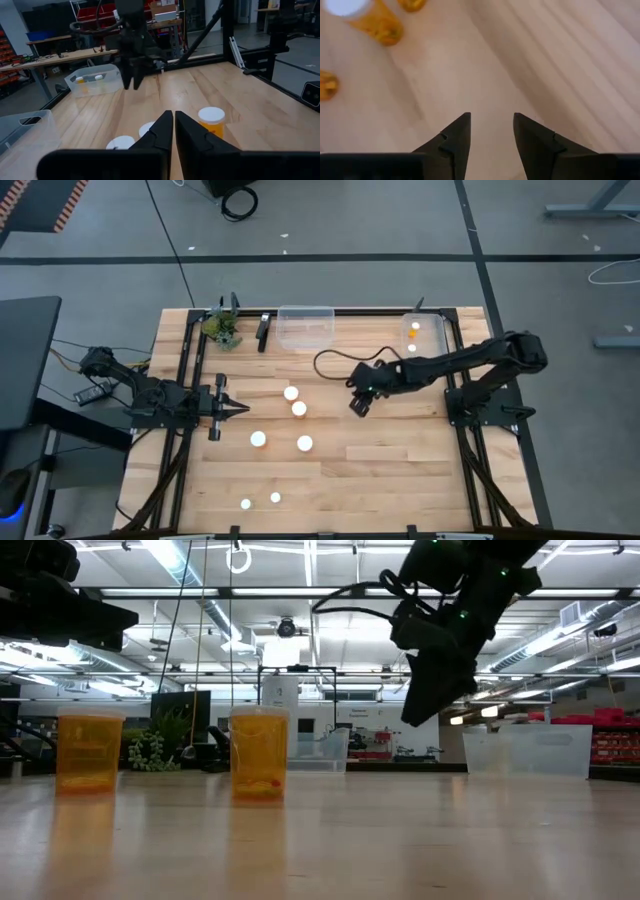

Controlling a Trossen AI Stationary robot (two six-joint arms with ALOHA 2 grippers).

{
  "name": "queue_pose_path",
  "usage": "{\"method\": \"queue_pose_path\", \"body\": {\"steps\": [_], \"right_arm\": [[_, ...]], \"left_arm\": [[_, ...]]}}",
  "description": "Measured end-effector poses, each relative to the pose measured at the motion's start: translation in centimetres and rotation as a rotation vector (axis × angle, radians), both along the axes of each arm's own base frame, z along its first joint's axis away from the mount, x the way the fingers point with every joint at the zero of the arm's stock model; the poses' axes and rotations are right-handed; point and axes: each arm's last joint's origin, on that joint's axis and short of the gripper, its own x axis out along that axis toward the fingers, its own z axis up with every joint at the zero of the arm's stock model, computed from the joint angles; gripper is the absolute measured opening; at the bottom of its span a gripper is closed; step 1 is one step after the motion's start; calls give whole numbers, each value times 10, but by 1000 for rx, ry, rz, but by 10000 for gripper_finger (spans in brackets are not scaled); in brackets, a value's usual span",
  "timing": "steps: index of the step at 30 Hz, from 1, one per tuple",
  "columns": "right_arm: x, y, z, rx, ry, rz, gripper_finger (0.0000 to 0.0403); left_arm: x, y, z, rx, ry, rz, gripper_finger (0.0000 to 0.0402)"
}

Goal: Pick and place medicine bottles into bin by pill shape (circle, oval)
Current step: Put the middle big orange pill bottle into the left transparent bin

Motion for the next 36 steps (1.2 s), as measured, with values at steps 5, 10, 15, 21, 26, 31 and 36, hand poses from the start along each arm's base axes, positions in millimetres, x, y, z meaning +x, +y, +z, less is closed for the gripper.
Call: {"method": "queue_pose_path", "body": {"steps": [5, 10, 15, 21, 26, 31, 36], "right_arm": [[31, 22, 10, -17, -17, 94, 154], [64, 44, 21, -52, -7, 202, 154], [92, 63, 27, -87, 0, 291, 154], [118, 78, 29, -144, 2, 386, 154], [136, 82, 26, -238, 11, 462, 171], [150, 83, 19, -315, 31, 484, 224], [162, 80, 12, -337, 38, 471, 267]], "left_arm": [[0, 0, 0, 0, 0, 0, 32], [0, 0, 0, 0, 0, 0, 35], [0, 0, 0, 0, 0, 0, 27], [0, 0, 0, 0, 0, 0, 29], [0, 0, 0, 0, 0, 0, 36], [0, 0, 0, 0, 0, 0, 30], [0, 0, 0, 0, 0, 0, 26]]}}
